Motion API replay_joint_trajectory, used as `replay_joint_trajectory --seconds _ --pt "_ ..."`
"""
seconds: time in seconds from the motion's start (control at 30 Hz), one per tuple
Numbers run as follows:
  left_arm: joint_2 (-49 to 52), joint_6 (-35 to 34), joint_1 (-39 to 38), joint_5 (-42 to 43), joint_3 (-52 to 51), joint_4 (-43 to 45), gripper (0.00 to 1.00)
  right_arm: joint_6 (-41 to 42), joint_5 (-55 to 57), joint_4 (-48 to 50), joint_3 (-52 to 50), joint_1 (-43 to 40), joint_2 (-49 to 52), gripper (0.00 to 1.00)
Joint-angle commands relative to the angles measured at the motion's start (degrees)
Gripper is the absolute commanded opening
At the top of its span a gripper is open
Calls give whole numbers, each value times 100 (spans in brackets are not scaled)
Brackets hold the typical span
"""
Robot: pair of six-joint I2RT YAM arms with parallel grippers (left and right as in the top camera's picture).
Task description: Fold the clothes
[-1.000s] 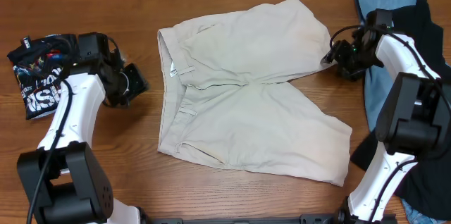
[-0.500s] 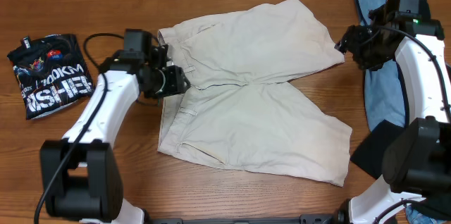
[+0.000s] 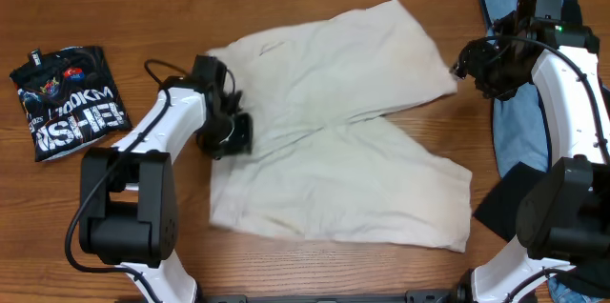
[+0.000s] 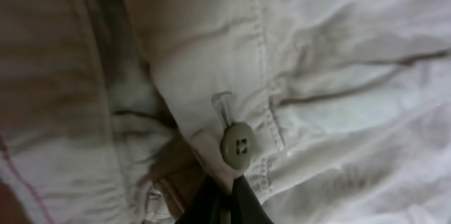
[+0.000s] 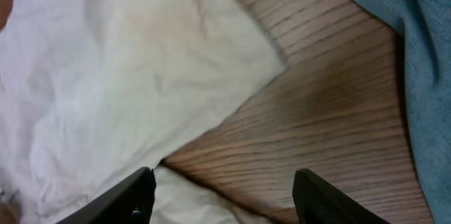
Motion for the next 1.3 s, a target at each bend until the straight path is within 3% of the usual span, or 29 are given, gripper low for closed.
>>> replay_joint_trajectory --seconds 0.0,0.17,0.4,0.53,0.73,0.8,0.97,1.27 --pt "-109 -107 389 -820 13 -273 4 -66 98 4 55 0 2 66" --pt "-105 -116 595 -990 9 31 7 -68 94 -83 55 2 2 67" --pt "-105 -1058 632 -2356 9 407 10 -304 98 -319 55 0 2 66" --pt "-105 -1394 634 -2686 9 708 20 -343 96 -389 55 2 2 67" --pt "-105 -1410 664 -2728 15 1054 28 -389 96 -505 55 2 2 67" --pt "-105 -1399 748 -2765 17 1051 39 -496 98 -551 55 2 2 67" --pt "-107 -1300 1106 -2658 328 588 56 -538 332 -780 55 2 2 68" --pt "-236 -780 1182 -2323 2177 -1443 57 -660 284 -1355 55 144 -4 68"
